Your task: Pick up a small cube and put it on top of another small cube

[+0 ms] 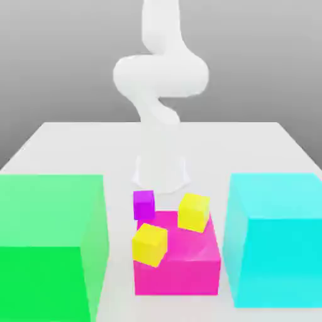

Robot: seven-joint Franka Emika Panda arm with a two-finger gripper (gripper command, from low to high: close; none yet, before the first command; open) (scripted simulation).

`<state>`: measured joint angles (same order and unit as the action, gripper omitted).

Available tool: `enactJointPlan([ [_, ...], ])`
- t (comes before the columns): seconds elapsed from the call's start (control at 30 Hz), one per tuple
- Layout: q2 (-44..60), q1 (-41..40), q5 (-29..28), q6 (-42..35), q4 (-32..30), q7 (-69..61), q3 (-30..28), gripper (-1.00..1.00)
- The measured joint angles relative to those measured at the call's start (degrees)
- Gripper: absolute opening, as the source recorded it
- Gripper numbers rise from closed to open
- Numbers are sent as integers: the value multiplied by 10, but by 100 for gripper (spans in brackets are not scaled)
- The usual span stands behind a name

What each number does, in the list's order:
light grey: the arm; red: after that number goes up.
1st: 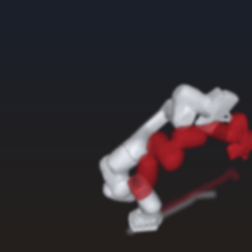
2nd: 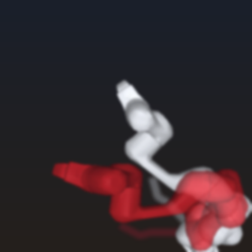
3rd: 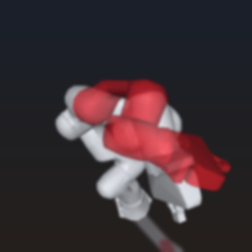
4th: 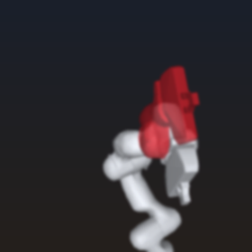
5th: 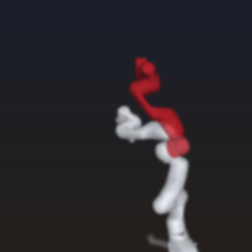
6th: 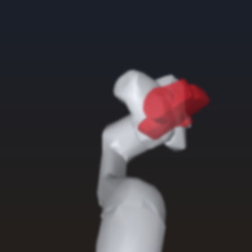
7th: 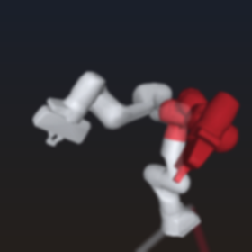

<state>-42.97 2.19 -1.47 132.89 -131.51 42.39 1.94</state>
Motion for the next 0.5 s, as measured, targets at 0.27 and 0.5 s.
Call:
enactJointPlan([
  [0.27,161,138,4,92,-69,-169,54,0],
  [0.5,298,247,13,176,-140,-307,111,0],
])
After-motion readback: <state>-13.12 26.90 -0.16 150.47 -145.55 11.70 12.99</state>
